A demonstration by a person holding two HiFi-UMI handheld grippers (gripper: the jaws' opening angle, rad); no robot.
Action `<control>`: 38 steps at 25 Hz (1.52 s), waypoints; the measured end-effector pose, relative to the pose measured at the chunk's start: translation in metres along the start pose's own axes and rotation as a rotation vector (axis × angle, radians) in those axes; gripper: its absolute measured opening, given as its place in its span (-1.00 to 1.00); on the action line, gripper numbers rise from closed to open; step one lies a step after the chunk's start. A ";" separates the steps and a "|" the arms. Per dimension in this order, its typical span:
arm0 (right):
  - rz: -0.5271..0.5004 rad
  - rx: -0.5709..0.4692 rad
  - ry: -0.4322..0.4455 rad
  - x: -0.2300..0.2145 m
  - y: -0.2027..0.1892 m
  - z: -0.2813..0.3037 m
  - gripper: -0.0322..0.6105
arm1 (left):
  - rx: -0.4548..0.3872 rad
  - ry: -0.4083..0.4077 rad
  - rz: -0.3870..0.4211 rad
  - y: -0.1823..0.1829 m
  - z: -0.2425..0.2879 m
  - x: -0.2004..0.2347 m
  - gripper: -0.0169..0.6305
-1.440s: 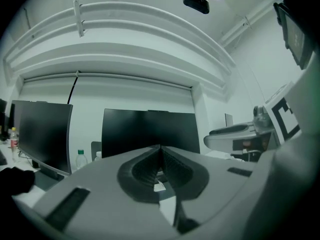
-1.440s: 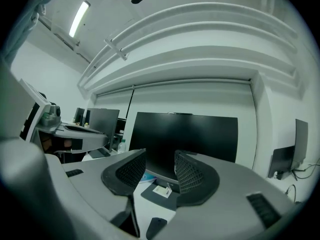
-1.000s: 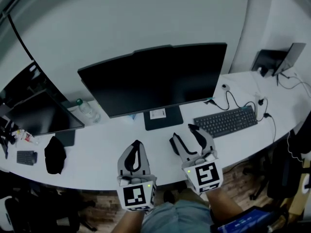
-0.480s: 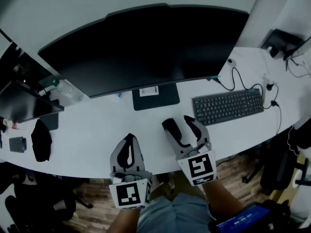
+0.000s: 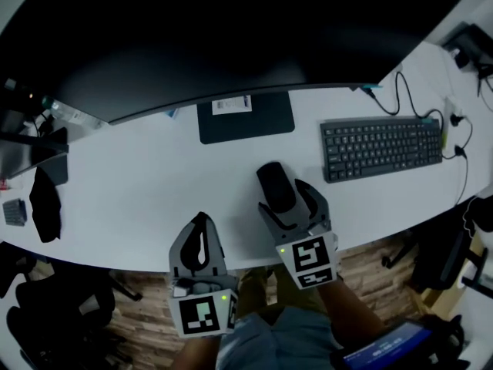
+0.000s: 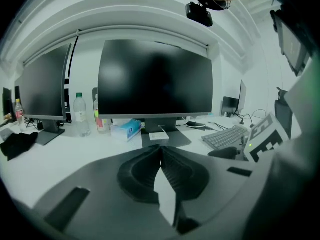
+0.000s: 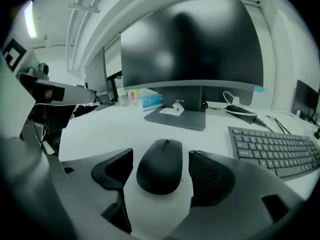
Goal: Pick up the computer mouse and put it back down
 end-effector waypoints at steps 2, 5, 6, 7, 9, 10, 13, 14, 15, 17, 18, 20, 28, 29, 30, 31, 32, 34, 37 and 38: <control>-0.003 0.028 -0.010 -0.001 -0.009 0.005 0.24 | 0.036 0.004 -0.015 -0.013 0.001 0.001 -0.92; -0.023 0.060 -0.032 -0.001 -0.012 0.011 0.26 | 0.067 0.005 -0.024 -0.025 0.005 0.004 -0.92; -0.021 0.072 -0.037 -0.001 -0.012 0.012 0.26 | 0.071 0.004 -0.026 -0.027 0.006 0.005 -0.92; -0.017 0.086 -0.040 -0.002 -0.013 0.013 0.26 | 0.077 0.003 -0.032 -0.029 0.006 0.005 -0.92; -0.014 0.116 -0.044 -0.002 -0.015 0.015 0.26 | 0.080 0.004 -0.032 -0.031 0.007 0.005 -0.92; -0.015 0.130 -0.047 -0.003 -0.016 0.016 0.26 | 0.077 0.005 -0.029 -0.030 0.008 0.006 -0.92; -0.008 0.150 -0.050 -0.003 -0.017 0.018 0.26 | 0.069 0.006 -0.033 -0.028 0.010 0.007 -0.92; -0.007 0.153 -0.049 -0.003 -0.017 0.018 0.26 | 0.070 0.005 -0.040 -0.028 0.010 0.007 -0.92; -0.006 0.154 -0.047 -0.004 -0.017 0.018 0.26 | 0.073 0.004 -0.047 -0.028 0.009 0.007 -0.92; -0.009 0.159 -0.042 -0.004 -0.016 0.019 0.26 | 0.066 0.003 -0.052 -0.025 0.010 0.007 -0.92; -0.012 0.161 -0.038 -0.004 -0.016 0.019 0.24 | 0.060 0.003 -0.053 -0.024 0.010 0.008 -0.92; -0.017 0.165 -0.028 -0.003 -0.015 0.020 0.18 | 0.056 0.006 -0.061 -0.021 0.009 0.009 -0.92; -0.038 0.176 0.013 0.000 -0.015 0.023 0.04 | 0.031 0.034 -0.061 -0.010 0.005 0.021 -0.92; -0.039 0.174 0.017 0.000 -0.014 0.023 0.04 | 0.027 0.036 -0.062 -0.009 0.004 0.022 -0.92; -0.041 0.170 0.018 0.000 -0.013 0.022 0.04 | 0.023 0.039 -0.062 -0.008 0.003 0.023 -0.92; -0.044 0.164 0.019 0.001 -0.010 0.021 0.04 | 0.020 0.042 -0.063 -0.007 0.002 0.024 -0.92; -0.045 0.157 0.020 0.001 -0.008 0.020 0.04 | 0.017 0.044 -0.064 -0.005 0.001 0.024 -0.92; -0.048 0.138 0.025 0.003 0.001 0.015 0.04 | 0.007 0.050 -0.063 0.000 -0.002 0.025 -0.92; -0.063 0.090 0.037 0.007 0.021 0.010 0.04 | -0.028 0.064 -0.055 0.014 -0.004 0.027 -0.92; -0.070 0.068 0.042 0.009 0.030 0.010 0.04 | -0.045 0.070 -0.052 0.019 -0.005 0.029 -0.92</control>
Point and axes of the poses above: the fingertips, and each gripper's own axes: z forward along the fingers, x to its left, y out of its top, the point moved 4 cm from there along -z, backward along the fingers, and after that the axes turned 5 degrees about -x, right-handed, at the moved point
